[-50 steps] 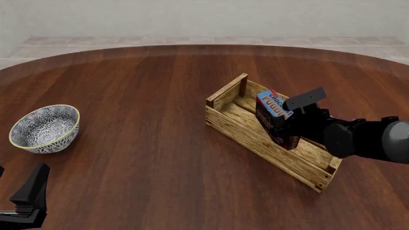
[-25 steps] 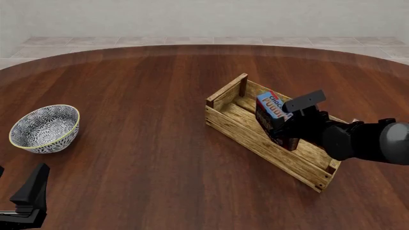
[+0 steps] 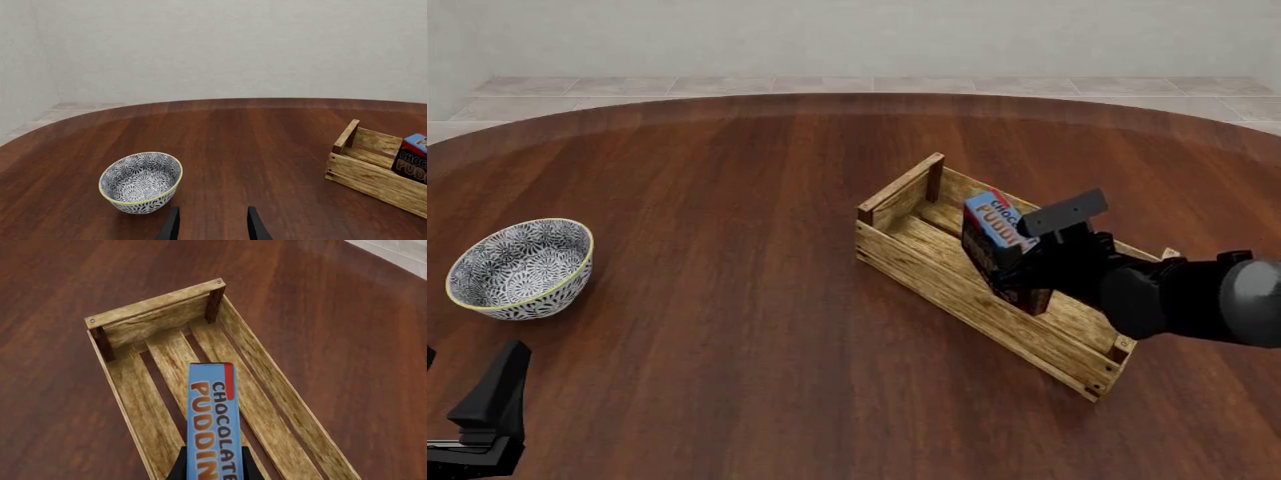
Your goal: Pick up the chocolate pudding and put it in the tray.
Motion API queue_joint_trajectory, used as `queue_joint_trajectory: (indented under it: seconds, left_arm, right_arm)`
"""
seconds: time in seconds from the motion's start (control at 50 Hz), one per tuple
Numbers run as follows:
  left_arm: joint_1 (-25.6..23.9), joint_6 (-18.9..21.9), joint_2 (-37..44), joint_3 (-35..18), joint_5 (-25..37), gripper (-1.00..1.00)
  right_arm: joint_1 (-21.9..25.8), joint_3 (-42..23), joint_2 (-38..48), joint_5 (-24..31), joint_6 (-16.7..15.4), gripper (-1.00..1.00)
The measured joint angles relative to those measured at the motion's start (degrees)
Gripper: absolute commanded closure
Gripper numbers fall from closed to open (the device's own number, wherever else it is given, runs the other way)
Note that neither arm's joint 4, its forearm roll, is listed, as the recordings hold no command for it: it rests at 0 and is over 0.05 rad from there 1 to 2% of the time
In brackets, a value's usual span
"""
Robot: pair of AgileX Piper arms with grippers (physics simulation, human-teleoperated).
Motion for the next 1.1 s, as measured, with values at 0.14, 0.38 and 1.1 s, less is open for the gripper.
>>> queue_joint_trajectory:
  seconds: [0.14,0.38,1.1]
  left_arm:
    - [0.00,0.00,0.00,0.00,0.00,-1.00]
    - [0.00,0.00,0.00,0.00,0.00,-1.00]
    - [0.00,0.00,0.00,0.00,0.00,-1.00]
  right_arm:
    - [-0.02,0.16,0.09,-0.20,0.22,-1.00]
    - [-0.11,0.41,0.88,-0.11,1.23,-1.00]
    - [-0.38,-0.92,-2.72,3.83,2.39,-1.00]
